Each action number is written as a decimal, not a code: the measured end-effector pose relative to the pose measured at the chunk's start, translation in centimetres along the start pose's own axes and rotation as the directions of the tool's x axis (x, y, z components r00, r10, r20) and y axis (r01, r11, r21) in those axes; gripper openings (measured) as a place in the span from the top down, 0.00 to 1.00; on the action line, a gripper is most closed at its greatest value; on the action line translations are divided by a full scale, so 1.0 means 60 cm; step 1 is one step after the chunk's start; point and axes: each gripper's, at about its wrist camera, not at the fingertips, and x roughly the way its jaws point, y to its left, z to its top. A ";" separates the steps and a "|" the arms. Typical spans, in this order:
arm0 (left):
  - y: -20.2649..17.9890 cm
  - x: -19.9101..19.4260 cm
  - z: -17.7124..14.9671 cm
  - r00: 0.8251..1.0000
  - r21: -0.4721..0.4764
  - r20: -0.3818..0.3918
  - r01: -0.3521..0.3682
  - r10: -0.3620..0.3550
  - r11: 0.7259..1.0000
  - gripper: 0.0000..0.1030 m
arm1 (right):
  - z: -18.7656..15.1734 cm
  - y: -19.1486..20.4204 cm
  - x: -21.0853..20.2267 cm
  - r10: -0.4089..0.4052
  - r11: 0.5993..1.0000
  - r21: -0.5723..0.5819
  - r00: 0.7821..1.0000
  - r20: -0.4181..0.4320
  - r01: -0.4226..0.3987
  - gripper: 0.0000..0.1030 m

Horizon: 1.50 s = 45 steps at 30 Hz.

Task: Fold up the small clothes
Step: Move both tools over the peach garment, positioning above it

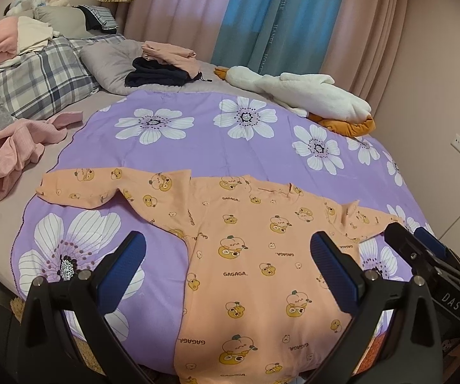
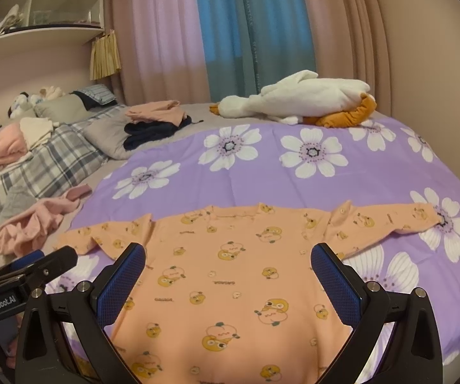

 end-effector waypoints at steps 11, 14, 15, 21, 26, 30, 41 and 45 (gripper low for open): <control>-0.003 -0.004 -0.002 1.000 0.006 0.001 0.007 -0.007 1.000 0.00 | -0.004 0.002 -0.002 -0.001 1.000 0.011 1.000 0.010 0.001 0.00; -0.006 -0.004 0.001 1.000 0.005 0.004 0.006 -0.006 1.000 0.00 | -0.005 0.001 -0.003 0.007 1.000 0.022 1.000 0.013 -0.008 0.00; -0.008 -0.004 0.002 1.000 0.002 0.007 0.005 -0.005 1.000 0.00 | -0.007 -0.001 -0.003 0.006 1.000 0.022 1.000 0.014 -0.007 0.00; -0.009 -0.006 0.005 1.000 0.002 0.008 0.001 -0.001 1.000 0.00 | -0.010 0.000 -0.003 0.001 1.000 0.022 1.000 0.011 -0.002 0.00; -0.009 -0.004 0.006 1.000 -0.005 -0.001 0.021 -0.021 1.000 0.00 | -0.014 0.002 -0.004 0.008 1.000 0.024 1.000 0.011 -0.009 0.00; -0.013 -0.002 0.006 1.000 0.001 -0.004 0.021 -0.021 1.000 0.00 | -0.015 0.001 -0.002 0.006 1.000 0.030 1.000 0.006 -0.006 0.00; -0.025 0.006 0.005 0.999 0.010 -0.018 0.034 -0.034 0.999 0.00 | -0.016 0.000 0.003 0.006 1.000 0.028 1.000 -0.003 -0.006 0.00; -0.025 0.010 0.006 0.999 0.013 -0.022 0.036 -0.035 0.999 0.00 | -0.018 0.000 0.004 0.008 1.000 0.028 1.000 -0.007 -0.007 0.00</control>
